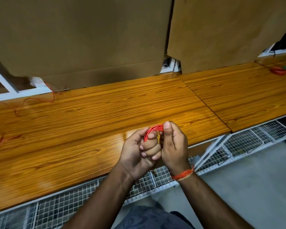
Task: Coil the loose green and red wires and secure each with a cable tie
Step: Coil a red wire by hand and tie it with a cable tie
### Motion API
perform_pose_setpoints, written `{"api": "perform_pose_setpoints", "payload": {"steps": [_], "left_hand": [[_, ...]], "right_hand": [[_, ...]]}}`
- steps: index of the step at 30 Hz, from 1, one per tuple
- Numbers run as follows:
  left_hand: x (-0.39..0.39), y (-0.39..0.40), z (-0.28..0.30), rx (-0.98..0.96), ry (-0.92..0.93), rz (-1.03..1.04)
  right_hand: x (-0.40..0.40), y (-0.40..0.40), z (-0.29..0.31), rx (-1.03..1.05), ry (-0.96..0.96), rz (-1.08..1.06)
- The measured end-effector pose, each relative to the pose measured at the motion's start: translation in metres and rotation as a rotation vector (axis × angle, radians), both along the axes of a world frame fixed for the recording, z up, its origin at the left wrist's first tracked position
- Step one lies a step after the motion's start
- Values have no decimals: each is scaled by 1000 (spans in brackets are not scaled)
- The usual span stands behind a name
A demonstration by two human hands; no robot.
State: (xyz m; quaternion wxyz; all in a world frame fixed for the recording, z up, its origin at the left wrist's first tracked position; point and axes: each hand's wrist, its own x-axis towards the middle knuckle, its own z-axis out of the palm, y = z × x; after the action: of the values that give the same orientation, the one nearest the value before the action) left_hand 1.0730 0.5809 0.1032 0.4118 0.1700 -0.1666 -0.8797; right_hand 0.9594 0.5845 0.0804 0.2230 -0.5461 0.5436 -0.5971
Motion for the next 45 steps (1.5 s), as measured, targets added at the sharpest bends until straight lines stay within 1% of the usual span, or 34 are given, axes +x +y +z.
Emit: {"api": "perform_pose_setpoints", "payload": {"steps": [5,7,9,13,15,18,20,24,27,29,33,35,38,41,43,45], "left_hand": [[10,-9,4,39,7,20],[14,-10,3,45,-16,29],[18,-12,2,42,-54,56],[26,-19,-1,71,-97,125],[30,-24,-5,111,-64,163],[40,-32,-11,162,-16,251],[51,-40,-14,183,10,323],[71,-51,-20,181,61,439],[76,-54,-23,156,51,516],[74,-56,-25,113,2,552],[57,-52,-31,-48,-207,569],[47,-46,-33,-152,-323,568],[41,-38,-37,-361,-559,548],[41,-28,-35,-547,-752,506],[40,-23,-33,-592,-782,473],[39,-22,-31,-574,-742,439]], "right_hand": [[11,-7,4,4,-64,31],[15,-9,0,31,-124,80],[16,-10,-5,53,-137,131],[5,-11,-4,98,-35,267],[-5,-9,-2,143,45,343],[-25,-7,-5,255,107,418],[-40,-4,-11,291,135,394],[-65,4,-20,287,86,293],[-72,9,-23,259,222,280],[-64,12,-20,221,347,323],[-33,12,-3,26,516,456],[-18,9,9,-42,574,482],[-6,4,23,-121,643,480],[-2,-1,35,-168,665,464],[-1,-4,39,-186,694,462],[-1,-5,42,-197,708,464]]}}
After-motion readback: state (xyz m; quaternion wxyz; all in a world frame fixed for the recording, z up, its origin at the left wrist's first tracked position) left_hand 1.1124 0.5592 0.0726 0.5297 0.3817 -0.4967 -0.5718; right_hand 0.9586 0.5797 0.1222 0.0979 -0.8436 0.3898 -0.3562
